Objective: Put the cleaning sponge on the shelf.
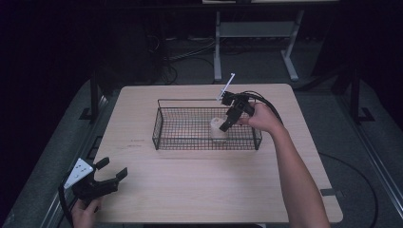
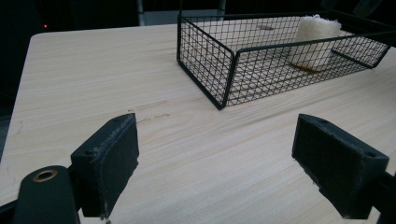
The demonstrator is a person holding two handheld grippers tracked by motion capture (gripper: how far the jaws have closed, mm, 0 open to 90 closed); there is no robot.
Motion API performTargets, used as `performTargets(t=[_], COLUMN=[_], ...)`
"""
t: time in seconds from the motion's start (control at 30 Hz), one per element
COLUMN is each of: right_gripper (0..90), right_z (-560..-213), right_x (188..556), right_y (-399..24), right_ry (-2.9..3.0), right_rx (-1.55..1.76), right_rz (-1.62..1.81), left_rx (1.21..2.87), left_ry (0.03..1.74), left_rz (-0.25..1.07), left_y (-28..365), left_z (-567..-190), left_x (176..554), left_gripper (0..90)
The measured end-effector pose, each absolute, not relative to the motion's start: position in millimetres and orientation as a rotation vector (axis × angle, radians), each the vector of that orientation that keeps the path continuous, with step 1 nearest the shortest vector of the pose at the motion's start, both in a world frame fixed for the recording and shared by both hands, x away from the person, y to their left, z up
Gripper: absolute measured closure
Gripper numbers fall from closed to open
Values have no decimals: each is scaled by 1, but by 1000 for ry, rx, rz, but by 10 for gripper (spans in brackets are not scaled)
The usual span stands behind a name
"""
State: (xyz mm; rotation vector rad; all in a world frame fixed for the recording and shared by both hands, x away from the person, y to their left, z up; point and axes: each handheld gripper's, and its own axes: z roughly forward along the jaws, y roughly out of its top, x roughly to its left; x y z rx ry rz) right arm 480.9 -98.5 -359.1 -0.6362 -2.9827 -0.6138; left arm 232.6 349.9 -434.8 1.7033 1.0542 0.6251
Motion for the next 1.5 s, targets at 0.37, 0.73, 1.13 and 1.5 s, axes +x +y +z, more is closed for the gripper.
performTargets(t=[0.37,0.73,1.13,1.5], right_gripper=[172,172,172,164], right_z=[-352,-346,-345,-343], right_x=[473,464,451,438], right_y=[-109,-116,-119,-120], right_ry=[-2982,-2989,-2997,-3003], right_rx=[-645,-634,-602,-565], right_rz=[-646,-639,-653,-631], left_rx=[1705,1712,1712,1715], left_ry=[1052,1050,1052,1052], left_rz=[626,627,629,628], left_y=[349,348,349,347], left_z=[-435,-435,-435,-436], left_x=[232,233,233,233], left_gripper=[139,140,139,139])
